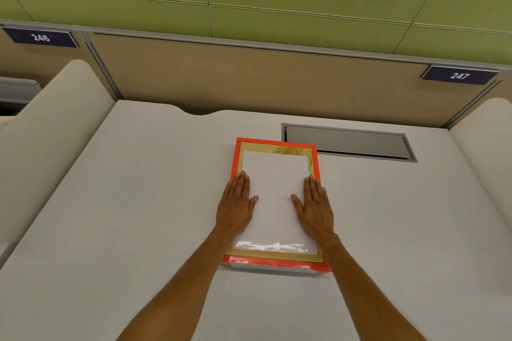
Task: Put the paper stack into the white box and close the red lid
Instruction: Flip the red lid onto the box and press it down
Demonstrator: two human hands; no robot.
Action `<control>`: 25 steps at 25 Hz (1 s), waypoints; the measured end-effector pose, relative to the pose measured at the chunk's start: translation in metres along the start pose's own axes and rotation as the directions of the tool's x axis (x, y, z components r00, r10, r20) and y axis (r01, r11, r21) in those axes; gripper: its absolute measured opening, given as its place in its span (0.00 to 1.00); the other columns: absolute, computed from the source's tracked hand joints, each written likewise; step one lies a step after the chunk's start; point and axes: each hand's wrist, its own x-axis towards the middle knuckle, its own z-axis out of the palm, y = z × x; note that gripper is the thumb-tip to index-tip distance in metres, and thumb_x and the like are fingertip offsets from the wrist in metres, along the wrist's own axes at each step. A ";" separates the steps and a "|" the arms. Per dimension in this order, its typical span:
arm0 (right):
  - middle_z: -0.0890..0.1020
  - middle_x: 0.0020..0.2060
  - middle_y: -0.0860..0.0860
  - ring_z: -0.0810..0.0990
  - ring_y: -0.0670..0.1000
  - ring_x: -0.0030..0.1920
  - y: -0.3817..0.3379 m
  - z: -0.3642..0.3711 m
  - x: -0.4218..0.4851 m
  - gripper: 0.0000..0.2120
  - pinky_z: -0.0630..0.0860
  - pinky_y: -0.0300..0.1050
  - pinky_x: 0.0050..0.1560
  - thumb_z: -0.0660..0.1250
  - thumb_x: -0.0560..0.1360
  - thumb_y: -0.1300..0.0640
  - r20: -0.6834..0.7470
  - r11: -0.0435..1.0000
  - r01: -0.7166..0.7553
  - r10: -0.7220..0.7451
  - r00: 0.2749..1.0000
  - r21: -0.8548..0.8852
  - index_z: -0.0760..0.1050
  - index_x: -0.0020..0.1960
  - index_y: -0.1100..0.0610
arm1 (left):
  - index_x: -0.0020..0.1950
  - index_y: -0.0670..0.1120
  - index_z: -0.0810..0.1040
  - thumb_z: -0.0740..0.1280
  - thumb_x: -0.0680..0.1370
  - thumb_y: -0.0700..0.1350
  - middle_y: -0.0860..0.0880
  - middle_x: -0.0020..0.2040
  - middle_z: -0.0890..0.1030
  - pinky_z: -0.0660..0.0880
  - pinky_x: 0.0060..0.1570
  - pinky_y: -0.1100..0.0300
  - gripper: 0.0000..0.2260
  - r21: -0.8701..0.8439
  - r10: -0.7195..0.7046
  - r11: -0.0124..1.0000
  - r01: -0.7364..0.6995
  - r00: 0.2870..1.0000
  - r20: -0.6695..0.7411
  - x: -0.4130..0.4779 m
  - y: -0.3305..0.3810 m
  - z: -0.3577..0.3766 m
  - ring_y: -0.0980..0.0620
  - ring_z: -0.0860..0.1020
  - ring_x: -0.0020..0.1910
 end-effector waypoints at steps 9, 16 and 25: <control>0.42 0.81 0.52 0.41 0.51 0.81 0.003 0.002 -0.003 0.37 0.44 0.48 0.81 0.46 0.81 0.37 -0.005 0.999 0.023 -0.023 1.000 -0.038 0.37 0.80 0.57 | 0.80 0.45 0.43 0.45 0.83 0.58 0.47 0.81 0.45 0.47 0.80 0.54 0.30 0.047 -0.022 0.999 0.023 1.000 -0.013 -0.002 0.003 0.005 0.50 0.45 0.81; 0.42 0.81 0.52 0.40 0.51 0.81 0.004 0.002 -0.002 0.37 0.42 0.47 0.81 0.45 0.81 0.37 0.003 0.999 0.034 -0.034 0.999 -0.022 0.37 0.80 0.57 | 0.80 0.44 0.44 0.45 0.84 0.56 0.47 0.81 0.46 0.48 0.79 0.53 0.29 0.057 -0.031 0.998 0.032 0.999 -0.029 -0.004 0.005 0.006 0.50 0.45 0.81; 0.42 0.81 0.52 0.40 0.51 0.81 0.002 0.000 -0.004 0.37 0.43 0.48 0.81 0.45 0.81 0.36 -0.002 1.000 0.022 -0.022 1.000 -0.001 0.37 0.80 0.57 | 0.80 0.45 0.45 0.47 0.84 0.56 0.48 0.81 0.46 0.47 0.80 0.54 0.29 -0.006 -0.032 0.999 0.032 0.999 -0.018 -0.006 0.005 0.003 0.51 0.45 0.81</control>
